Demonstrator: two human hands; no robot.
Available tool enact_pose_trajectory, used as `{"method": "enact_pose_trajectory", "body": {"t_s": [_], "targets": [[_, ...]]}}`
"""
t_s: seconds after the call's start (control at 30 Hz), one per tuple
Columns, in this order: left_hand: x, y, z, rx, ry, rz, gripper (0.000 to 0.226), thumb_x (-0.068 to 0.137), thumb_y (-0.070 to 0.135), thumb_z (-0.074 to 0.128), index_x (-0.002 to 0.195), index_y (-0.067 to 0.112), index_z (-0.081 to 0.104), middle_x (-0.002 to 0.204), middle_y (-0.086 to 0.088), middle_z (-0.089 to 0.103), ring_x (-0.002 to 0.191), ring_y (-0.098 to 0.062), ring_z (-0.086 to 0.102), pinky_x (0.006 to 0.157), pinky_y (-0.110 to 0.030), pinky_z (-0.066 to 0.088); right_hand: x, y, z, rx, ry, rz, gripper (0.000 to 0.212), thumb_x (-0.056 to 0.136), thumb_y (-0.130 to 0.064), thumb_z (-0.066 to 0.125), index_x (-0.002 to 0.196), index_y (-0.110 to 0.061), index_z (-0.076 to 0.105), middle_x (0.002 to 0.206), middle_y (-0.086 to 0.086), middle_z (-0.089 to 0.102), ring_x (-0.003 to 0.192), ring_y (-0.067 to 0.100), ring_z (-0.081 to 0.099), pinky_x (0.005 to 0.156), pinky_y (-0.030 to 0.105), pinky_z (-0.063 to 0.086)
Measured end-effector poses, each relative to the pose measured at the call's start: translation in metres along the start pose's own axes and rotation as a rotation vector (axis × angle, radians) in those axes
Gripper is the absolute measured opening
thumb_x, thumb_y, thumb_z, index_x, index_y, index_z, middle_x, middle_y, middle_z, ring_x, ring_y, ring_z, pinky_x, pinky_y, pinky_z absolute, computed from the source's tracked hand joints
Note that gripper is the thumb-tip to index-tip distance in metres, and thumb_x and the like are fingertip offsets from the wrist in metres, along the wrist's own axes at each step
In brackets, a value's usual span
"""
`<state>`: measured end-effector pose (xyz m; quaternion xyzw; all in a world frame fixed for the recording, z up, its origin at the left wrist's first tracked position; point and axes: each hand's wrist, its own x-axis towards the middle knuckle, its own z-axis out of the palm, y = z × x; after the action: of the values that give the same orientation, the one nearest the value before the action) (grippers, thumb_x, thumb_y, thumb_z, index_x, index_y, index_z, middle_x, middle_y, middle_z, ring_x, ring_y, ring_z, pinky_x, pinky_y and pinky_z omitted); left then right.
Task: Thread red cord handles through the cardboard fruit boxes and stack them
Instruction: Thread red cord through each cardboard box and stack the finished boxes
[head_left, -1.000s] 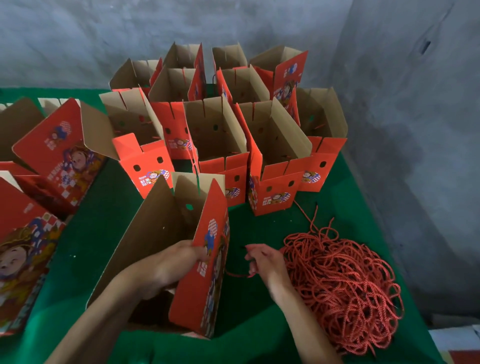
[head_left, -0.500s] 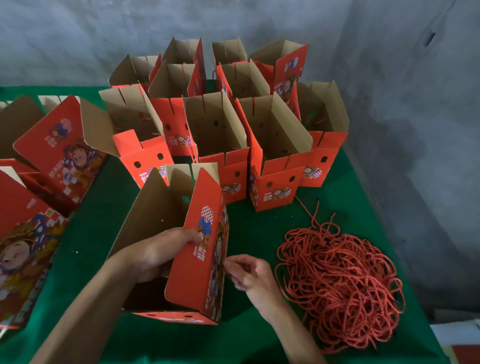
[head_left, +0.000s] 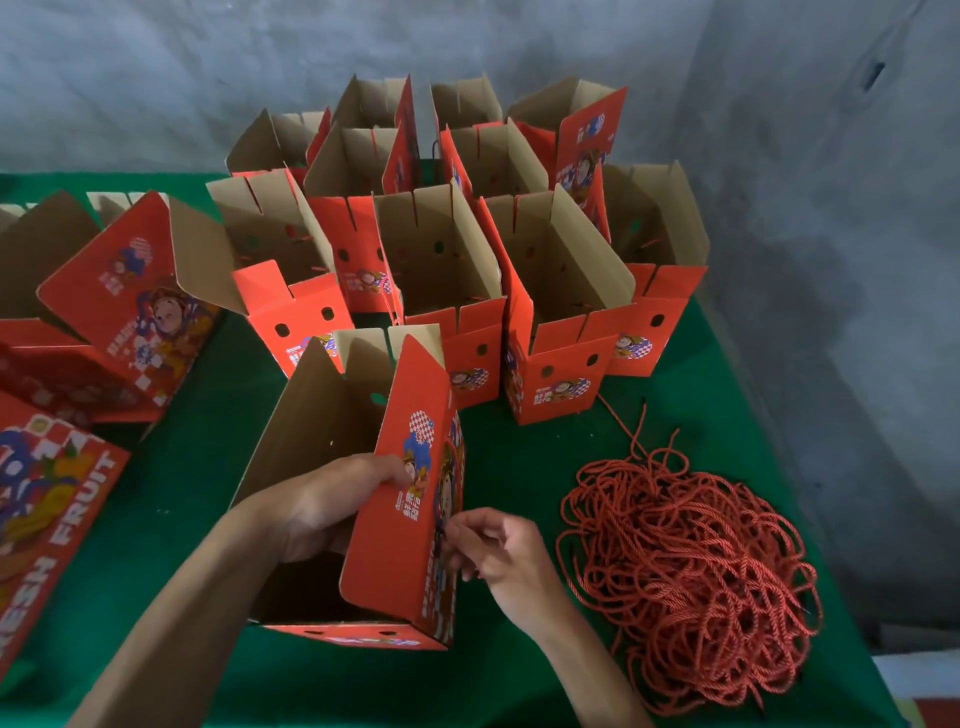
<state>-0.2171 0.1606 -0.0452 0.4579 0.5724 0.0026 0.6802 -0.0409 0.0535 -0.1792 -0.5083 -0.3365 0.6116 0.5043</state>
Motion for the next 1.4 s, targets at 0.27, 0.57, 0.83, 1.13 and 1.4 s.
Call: {"method": "enact_pose_trajectory", "body": {"t_s": [0.27,0.57,0.83,1.13,1.4], "targets": [[0.009,-0.001,0.004,-0.006,-0.002,0.000,0.035,0.095,0.033,0.055,0.125,0.015,0.059,0.105,-0.013,0.077,0.096,-0.029,0.075,0.087,-0.044,0.060,0.002,-0.002,-0.001,0.021,-0.001,0.054,0.015,0.097,-0.016,0.073,0.088,-0.004,0.074,0.073,0.006,0.069,0.061,0.015,0.059,0.058,0.026,0.050],[0.012,0.003,0.010,0.027,-0.070,0.012,0.041,0.098,0.048,0.051,0.127,0.019,0.056,0.107,-0.010,0.077,0.100,-0.027,0.074,0.093,-0.049,0.058,0.003,-0.007,-0.011,0.003,-0.045,0.110,0.030,0.097,-0.014,0.071,0.100,0.016,0.066,0.077,0.007,0.066,0.061,0.014,0.059,0.058,0.025,0.050],[0.011,0.005,0.015,-0.010,-0.119,0.052,0.060,0.085,0.077,0.043,0.121,0.032,0.057,0.110,-0.005,0.077,0.103,-0.025,0.074,0.082,-0.045,0.061,0.002,-0.006,-0.012,0.113,-0.060,0.088,0.018,0.098,-0.008,0.068,0.096,0.010,0.068,0.076,0.007,0.068,0.061,0.015,0.060,0.059,0.025,0.051],[0.018,0.000,0.013,-0.062,-0.169,0.100,0.074,0.083,0.085,0.033,0.124,0.030,0.062,0.115,-0.017,0.074,0.108,-0.033,0.072,0.084,-0.047,0.060,0.008,0.006,0.007,-0.250,0.191,-0.005,0.016,0.100,-0.024,0.069,0.088,-0.015,0.074,0.073,-0.003,0.072,0.065,0.008,0.064,0.061,0.025,0.052],[0.021,-0.010,0.027,0.550,-0.007,0.195,0.038,0.096,0.030,0.068,0.127,0.011,0.057,0.115,-0.010,0.072,0.105,-0.024,0.071,0.095,-0.046,0.057,0.010,0.006,0.015,0.063,0.247,0.048,0.014,0.100,-0.014,0.066,0.092,-0.003,0.064,0.072,0.008,0.069,0.061,0.019,0.061,0.058,0.028,0.050]]}}
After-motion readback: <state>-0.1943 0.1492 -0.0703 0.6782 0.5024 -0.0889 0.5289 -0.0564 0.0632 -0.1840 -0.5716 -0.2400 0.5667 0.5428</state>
